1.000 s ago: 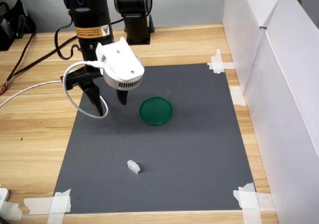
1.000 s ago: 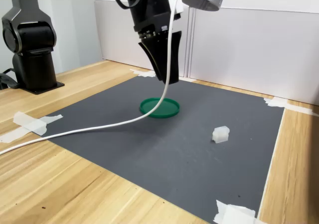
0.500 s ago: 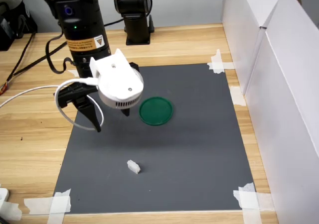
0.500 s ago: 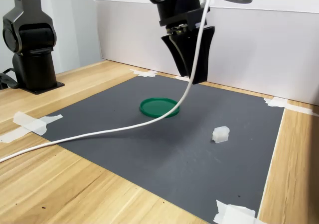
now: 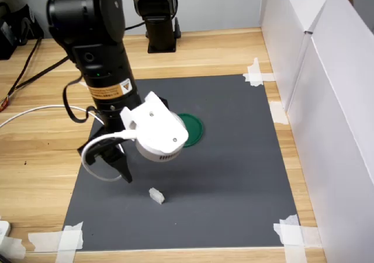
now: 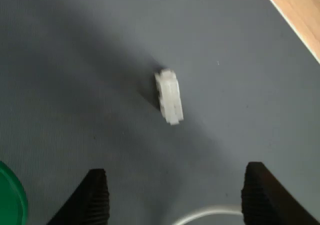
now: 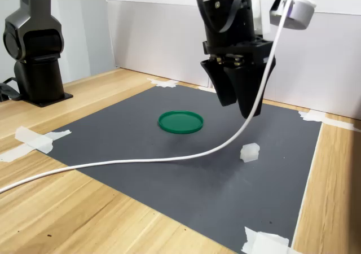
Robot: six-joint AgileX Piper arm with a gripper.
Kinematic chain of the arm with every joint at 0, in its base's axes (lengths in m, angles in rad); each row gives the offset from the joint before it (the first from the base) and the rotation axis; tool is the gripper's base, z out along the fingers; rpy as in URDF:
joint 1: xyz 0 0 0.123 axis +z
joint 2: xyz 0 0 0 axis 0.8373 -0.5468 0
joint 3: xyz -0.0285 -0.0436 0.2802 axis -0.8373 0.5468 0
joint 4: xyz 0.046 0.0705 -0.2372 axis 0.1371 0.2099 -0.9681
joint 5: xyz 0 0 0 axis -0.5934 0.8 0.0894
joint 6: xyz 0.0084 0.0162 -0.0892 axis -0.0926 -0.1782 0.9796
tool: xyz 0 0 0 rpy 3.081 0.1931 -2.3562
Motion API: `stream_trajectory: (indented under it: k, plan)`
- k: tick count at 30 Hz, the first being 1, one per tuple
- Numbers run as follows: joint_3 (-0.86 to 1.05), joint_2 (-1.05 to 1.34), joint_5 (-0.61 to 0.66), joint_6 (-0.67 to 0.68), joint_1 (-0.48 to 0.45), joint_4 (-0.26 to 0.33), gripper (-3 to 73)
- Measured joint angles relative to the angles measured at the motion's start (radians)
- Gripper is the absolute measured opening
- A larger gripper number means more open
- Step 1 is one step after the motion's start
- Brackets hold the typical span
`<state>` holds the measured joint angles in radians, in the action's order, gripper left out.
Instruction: Grasp a white terminal and put it in the green lid.
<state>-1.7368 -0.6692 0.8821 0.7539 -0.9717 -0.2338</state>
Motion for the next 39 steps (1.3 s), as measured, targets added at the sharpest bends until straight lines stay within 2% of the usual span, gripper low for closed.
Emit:
stream_trajectory:
  k: [9,17,22,32,39]
  plan:
    - [-0.002,-0.072,-0.033,0.032,0.001,0.007,65.6]
    - [-0.006,-0.107,-0.054,0.085,0.005,0.049,65.6]
    - [-0.01,-0.112,-0.067,0.09,0.033,0.035,65.6]
    - [-0.052,-0.144,-0.046,0.06,0.046,-0.039,63.8]
    - [-0.112,-0.186,-0.007,0.044,0.046,-0.044,63.6]
